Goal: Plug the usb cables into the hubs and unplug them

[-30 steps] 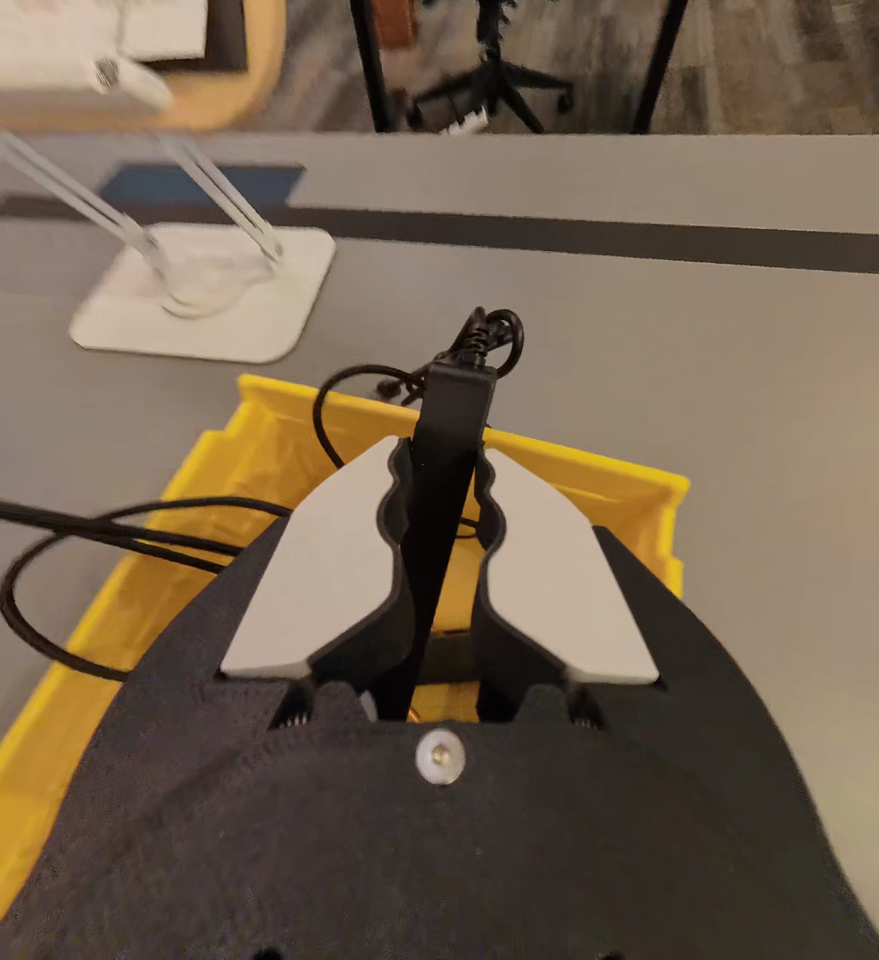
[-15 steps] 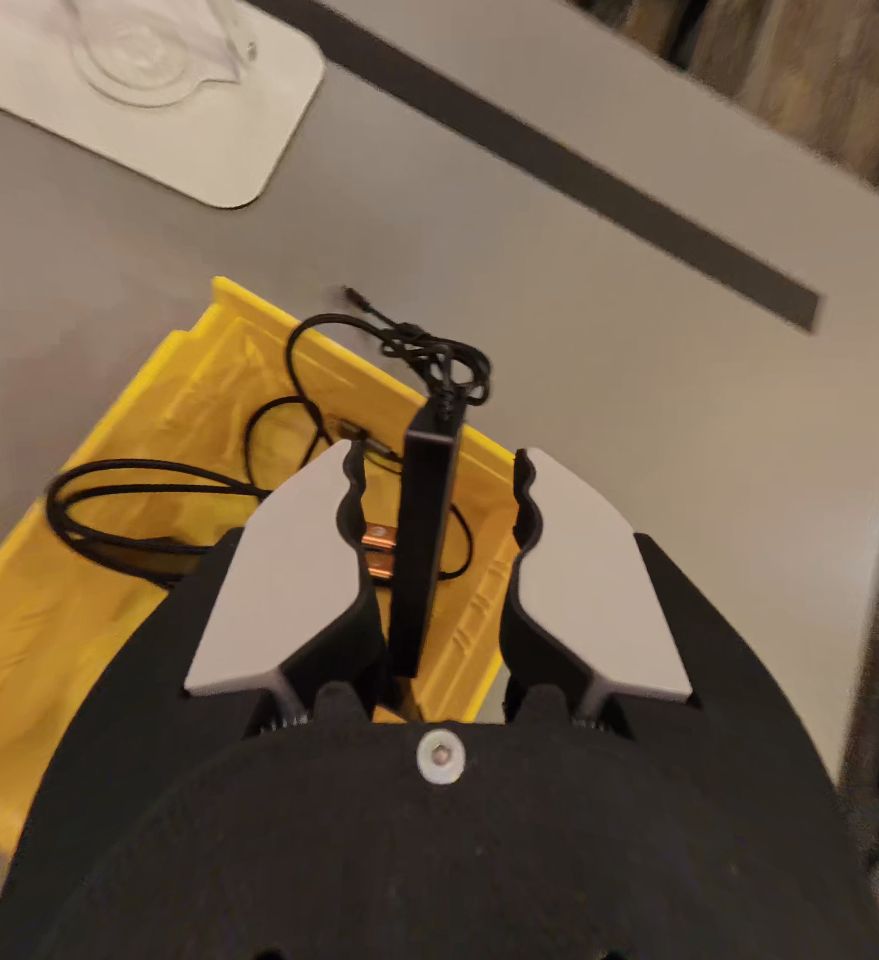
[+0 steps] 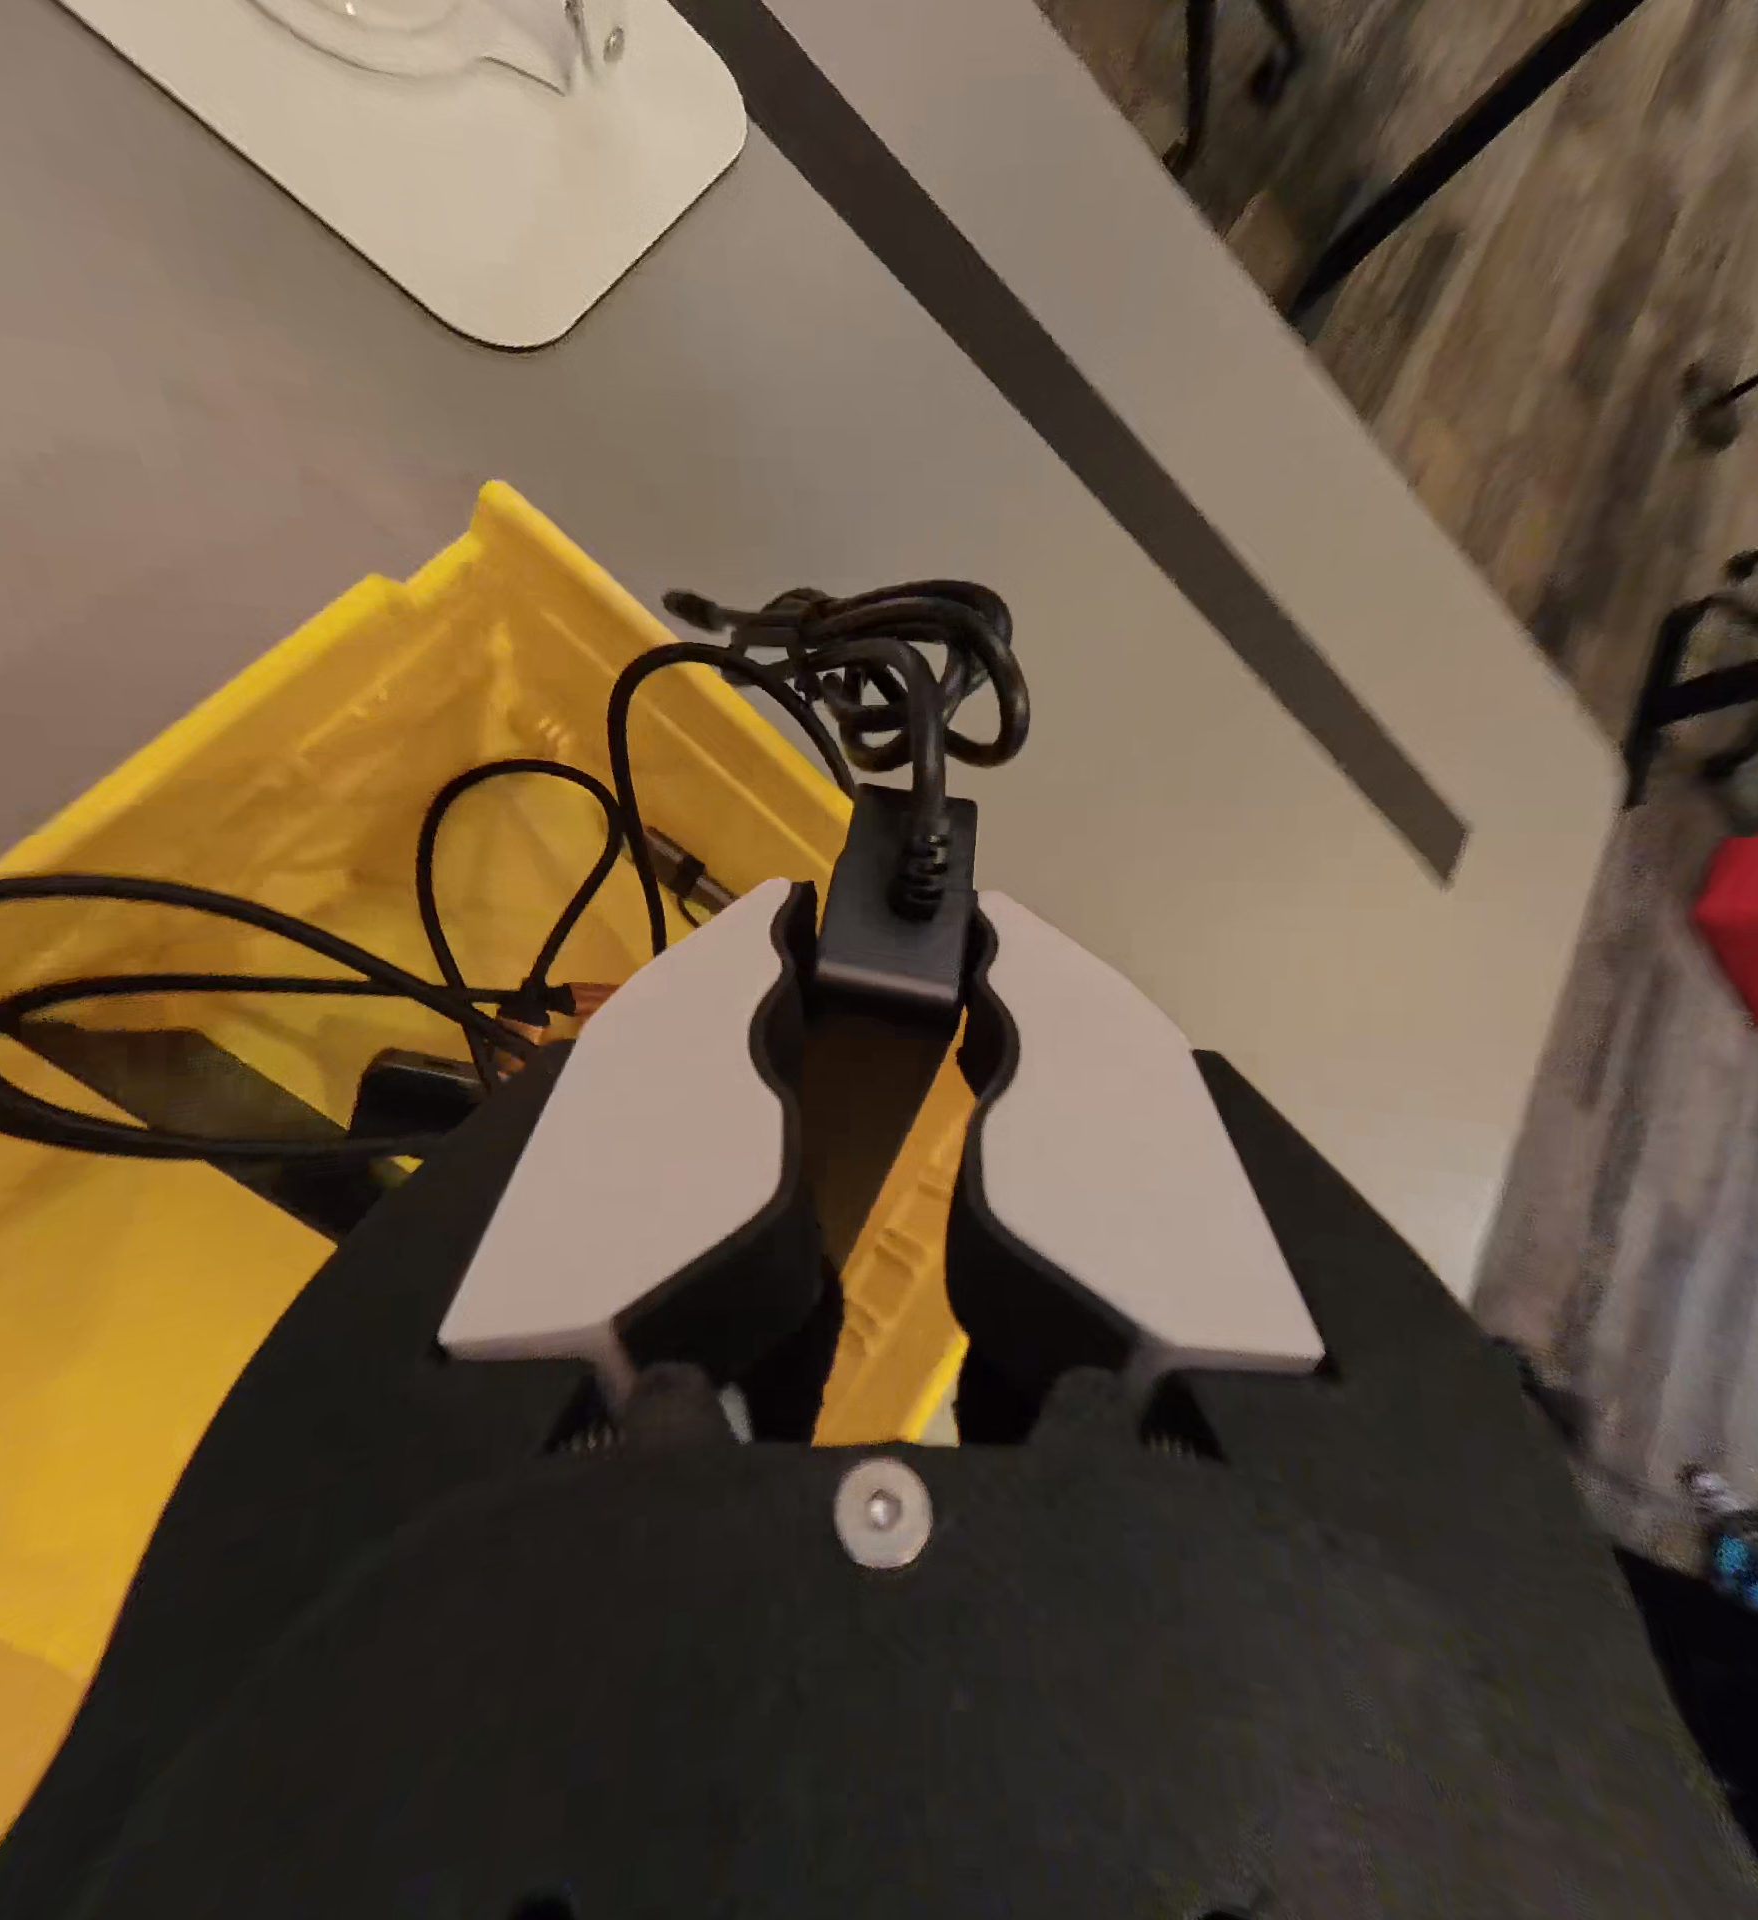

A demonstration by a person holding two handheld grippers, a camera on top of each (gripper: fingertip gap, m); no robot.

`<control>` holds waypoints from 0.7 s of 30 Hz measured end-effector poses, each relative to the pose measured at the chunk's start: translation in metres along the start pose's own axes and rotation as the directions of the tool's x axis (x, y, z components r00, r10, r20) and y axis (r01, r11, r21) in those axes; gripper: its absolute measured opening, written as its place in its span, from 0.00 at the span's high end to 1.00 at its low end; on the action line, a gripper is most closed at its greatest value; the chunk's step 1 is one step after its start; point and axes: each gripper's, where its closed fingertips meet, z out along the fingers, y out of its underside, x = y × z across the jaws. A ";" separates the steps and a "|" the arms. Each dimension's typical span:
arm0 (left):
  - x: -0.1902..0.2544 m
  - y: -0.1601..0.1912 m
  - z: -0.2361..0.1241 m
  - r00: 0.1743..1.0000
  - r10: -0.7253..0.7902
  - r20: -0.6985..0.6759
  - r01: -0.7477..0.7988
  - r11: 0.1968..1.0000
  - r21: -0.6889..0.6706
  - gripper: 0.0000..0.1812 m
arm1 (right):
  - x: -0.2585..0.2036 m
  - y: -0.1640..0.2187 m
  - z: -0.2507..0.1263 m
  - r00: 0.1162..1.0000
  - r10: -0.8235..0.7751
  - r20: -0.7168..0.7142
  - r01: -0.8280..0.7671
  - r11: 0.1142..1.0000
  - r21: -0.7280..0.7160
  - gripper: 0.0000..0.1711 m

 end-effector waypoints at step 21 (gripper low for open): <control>0.004 -0.001 -0.002 0.999 0.033 0.014 -0.033 0.999 -0.009 0.89 | -0.083 0.033 0.040 0.847 -0.458 0.269 0.522 0.812 -0.263 0.86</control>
